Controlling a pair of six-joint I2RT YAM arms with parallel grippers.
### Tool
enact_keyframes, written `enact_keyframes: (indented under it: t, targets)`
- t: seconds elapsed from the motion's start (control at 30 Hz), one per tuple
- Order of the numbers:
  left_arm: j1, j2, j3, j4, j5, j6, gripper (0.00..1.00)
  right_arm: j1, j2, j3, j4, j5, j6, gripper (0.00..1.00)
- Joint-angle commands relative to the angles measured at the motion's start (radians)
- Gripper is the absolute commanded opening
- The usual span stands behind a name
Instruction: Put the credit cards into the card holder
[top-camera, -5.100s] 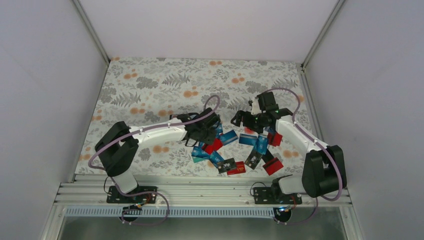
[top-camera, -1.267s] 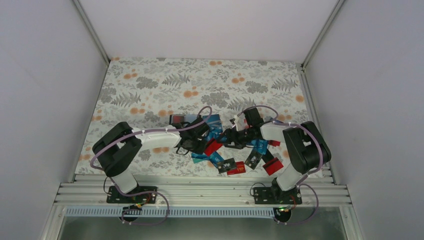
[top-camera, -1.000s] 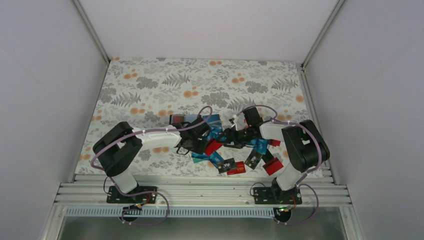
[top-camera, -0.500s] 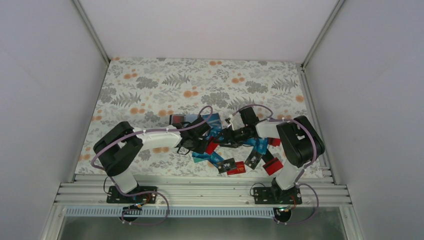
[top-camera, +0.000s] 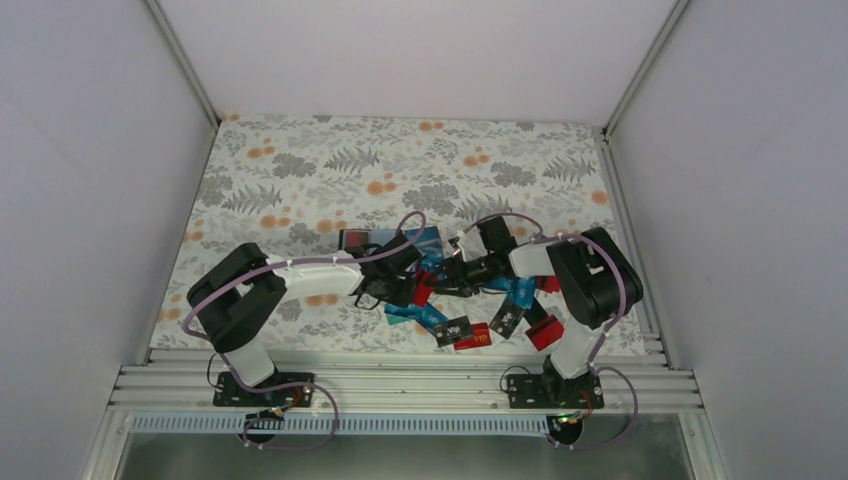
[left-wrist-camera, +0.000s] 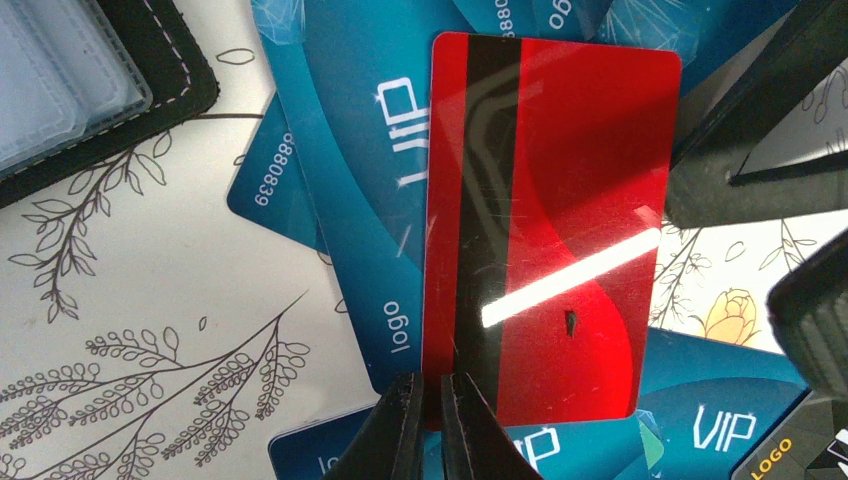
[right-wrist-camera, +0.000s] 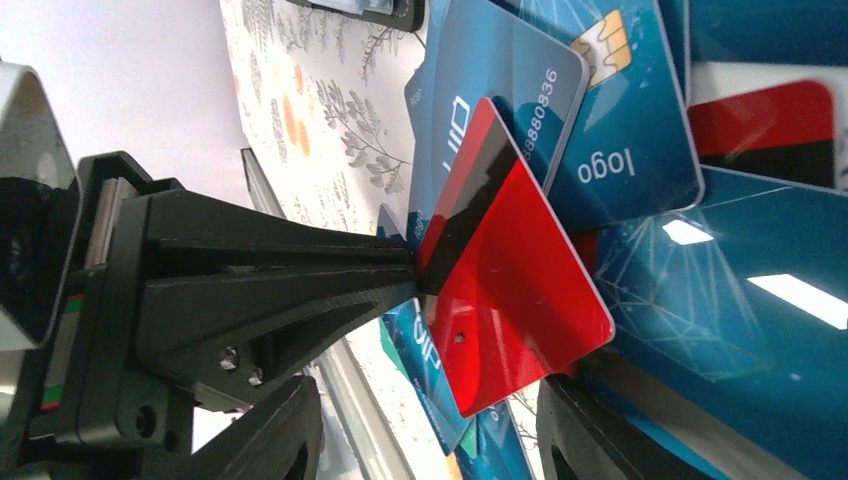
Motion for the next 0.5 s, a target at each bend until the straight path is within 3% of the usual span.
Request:
enact_keyframes:
  t: [0.0,0.47]
  targets:
    - [-0.008,0.048,-0.04,-0.03,-0.013,0.0,0.06,0.011,-0.008,-0.014,0.082,-0.057,0.054,0.55]
    - [-0.009,0.056,-0.044,-0.019,-0.009,0.004,0.06,0.013,0.013,-0.012,0.152,-0.094,0.088,0.54]
